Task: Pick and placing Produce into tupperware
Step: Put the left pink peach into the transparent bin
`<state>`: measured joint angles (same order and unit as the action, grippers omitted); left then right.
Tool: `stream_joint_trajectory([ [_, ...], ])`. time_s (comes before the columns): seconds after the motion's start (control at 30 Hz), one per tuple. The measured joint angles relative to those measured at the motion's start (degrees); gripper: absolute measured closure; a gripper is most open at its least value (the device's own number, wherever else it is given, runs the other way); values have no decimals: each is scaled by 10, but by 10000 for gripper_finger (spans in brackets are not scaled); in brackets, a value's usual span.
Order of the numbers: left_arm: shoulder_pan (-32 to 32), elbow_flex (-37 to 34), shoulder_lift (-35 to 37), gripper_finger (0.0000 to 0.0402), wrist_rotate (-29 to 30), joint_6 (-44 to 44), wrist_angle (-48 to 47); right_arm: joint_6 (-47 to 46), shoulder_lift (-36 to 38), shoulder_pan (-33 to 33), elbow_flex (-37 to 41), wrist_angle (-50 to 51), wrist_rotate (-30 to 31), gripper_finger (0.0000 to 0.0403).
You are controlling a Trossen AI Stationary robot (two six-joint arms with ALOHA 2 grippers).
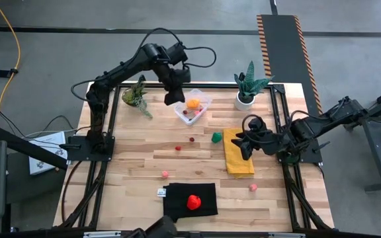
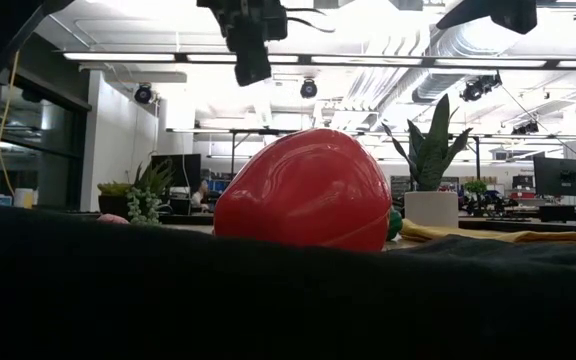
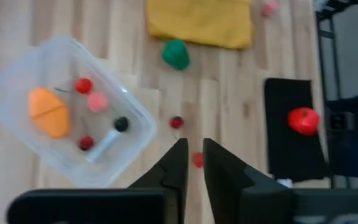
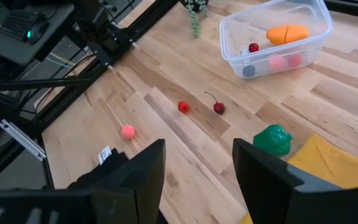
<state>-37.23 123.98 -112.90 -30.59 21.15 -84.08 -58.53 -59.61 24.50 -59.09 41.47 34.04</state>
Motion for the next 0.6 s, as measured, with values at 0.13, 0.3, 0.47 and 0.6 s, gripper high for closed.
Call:
stream_joint_trajectory([
  [0.13, 13, 0, 2, 396, -12, -1, -22, 1, 0, 6, 0, 0, 0, 226],
  [0.3, 33, 0, 3, 393, -20, -5, -60, 1, 0, 14, 0, 0, -2, 226],
  [0.47, 68, 0, 8, 400, -29, -10, -60, 1, 0, 15, 0, 0, -5, 226],
  [0.6, 96, 0, 22, 398, -30, -11, -60, 1, 0, 15, 0, 0, -5, 226],
])
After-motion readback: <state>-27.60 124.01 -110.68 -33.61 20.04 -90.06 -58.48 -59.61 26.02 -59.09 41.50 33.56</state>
